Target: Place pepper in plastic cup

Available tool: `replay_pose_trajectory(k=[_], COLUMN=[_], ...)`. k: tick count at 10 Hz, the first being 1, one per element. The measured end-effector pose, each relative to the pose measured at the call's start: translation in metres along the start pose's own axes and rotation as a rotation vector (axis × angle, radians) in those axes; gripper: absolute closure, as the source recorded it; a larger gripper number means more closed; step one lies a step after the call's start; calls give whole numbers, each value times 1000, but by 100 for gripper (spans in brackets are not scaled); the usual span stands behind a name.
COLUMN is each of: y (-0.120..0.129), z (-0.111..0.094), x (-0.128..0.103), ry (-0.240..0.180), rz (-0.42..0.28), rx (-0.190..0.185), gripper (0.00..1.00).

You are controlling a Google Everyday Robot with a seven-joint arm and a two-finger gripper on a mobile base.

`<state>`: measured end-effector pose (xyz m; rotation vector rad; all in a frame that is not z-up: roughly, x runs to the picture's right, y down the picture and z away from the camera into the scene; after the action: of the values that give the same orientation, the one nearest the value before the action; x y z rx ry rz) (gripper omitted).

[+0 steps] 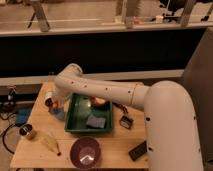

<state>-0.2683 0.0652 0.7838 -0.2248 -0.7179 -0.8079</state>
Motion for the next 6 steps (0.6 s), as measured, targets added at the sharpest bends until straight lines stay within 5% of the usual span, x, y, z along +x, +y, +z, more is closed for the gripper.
replay_pose_trajectory(k=[3,6], y=[-5,-15], z=[-1,-3], x=[-3,-8], ry=[-37,-63], rz=[175,230], rx=[73,139], gripper=[100,100])
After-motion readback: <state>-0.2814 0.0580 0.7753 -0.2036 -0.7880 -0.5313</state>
